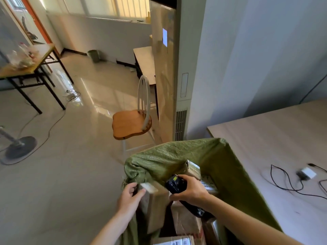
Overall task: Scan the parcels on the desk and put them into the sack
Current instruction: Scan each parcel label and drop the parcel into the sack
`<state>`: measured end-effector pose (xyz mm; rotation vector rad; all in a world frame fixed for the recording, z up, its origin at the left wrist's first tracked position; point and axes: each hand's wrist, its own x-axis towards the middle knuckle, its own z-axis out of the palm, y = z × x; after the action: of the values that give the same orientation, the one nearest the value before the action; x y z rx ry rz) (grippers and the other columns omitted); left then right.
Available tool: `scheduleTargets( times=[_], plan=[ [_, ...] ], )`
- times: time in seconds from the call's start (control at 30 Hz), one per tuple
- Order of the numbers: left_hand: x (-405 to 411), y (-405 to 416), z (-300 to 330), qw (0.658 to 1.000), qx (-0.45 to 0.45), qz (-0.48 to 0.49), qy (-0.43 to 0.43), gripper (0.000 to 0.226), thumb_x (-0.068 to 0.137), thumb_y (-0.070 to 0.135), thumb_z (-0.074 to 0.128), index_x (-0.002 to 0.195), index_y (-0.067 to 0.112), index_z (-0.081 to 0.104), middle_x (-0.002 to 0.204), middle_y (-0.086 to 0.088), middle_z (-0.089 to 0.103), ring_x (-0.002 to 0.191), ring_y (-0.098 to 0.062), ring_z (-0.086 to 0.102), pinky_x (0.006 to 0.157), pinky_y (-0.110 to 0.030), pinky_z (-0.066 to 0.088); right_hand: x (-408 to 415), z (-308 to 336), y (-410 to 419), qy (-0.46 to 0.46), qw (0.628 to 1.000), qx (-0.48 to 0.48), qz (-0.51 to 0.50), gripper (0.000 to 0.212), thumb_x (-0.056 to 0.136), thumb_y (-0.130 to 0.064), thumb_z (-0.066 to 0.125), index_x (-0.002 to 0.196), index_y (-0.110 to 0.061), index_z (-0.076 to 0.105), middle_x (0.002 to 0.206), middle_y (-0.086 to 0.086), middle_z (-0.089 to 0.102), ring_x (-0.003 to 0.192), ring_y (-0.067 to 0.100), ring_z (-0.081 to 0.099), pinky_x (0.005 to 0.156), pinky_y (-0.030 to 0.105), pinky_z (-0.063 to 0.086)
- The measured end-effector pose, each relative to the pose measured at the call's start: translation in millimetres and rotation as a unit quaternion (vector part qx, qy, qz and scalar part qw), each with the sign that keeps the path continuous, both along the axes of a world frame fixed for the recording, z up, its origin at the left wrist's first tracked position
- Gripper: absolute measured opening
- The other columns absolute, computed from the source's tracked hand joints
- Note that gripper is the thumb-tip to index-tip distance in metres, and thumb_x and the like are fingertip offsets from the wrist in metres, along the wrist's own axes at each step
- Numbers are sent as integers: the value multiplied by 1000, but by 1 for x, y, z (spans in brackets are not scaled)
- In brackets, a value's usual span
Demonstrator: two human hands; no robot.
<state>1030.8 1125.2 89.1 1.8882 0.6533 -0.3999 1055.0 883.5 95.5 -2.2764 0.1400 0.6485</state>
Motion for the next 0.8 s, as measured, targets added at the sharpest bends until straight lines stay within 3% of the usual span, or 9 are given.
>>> scheduleTargets(
  times=[0.1, 0.27, 0.4, 0.5, 0.67, 0.8],
  plan=[
    [6, 0, 11, 999, 5, -32, -31, 38, 90, 32, 72, 125, 24, 60, 131, -6, 58, 122, -21, 54, 103, -35, 42, -2, 16, -11, -14, 1000, -20, -12, 92, 66, -48, 92, 147, -32, 52, 115, -11, 67, 97, 7, 64, 86, 21, 54],
    [25, -15, 42, 992, 8, -97, -76, 35, 92, 34, 70, 125, 26, 61, 130, -2, 57, 123, -21, 54, 105, -39, 45, -13, 58, -38, -37, 996, -68, -50, 96, 63, -59, 90, 149, -43, 48, 123, -11, 69, 108, 11, 66, 91, 25, 56],
    [39, -49, 74, 980, -8, -162, -116, 29, 92, 36, 69, 119, 31, 61, 127, 1, 56, 122, -21, 54, 105, -44, 46, -44, 104, -78, -58, 990, -83, -99, 98, 59, -65, 89, 146, -41, 51, 123, -12, 67, 107, 11, 64, 93, 25, 52],
    [39, -89, 101, 964, -27, -210, -162, 24, 90, 29, 72, 113, 29, 63, 125, -3, 61, 115, -23, 59, 103, -42, 48, -80, 136, -118, -81, 980, -106, -147, 102, 50, -70, 86, 142, -39, 55, 115, -13, 68, 102, 10, 65, 93, 31, 55],
    [15, -169, 150, 925, -51, -310, -214, 30, 92, 29, 71, 121, 25, 65, 122, 1, 60, 121, -19, 55, 103, -37, 44, -163, 197, -185, -87, 959, -143, -227, 85, 63, -58, 90, 135, -28, 56, 109, -6, 69, 96, 14, 67, 87, 31, 57],
    [-21, -248, 197, 878, -36, -403, -256, 41, 92, 36, 70, 130, 25, 61, 141, -2, 54, 134, -22, 47, 111, -40, 39, -248, 245, -244, -107, 924, -186, -315, 80, 54, -66, 86, 125, -35, 63, 104, -12, 71, 95, 12, 67, 88, 35, 58]
  ],
)
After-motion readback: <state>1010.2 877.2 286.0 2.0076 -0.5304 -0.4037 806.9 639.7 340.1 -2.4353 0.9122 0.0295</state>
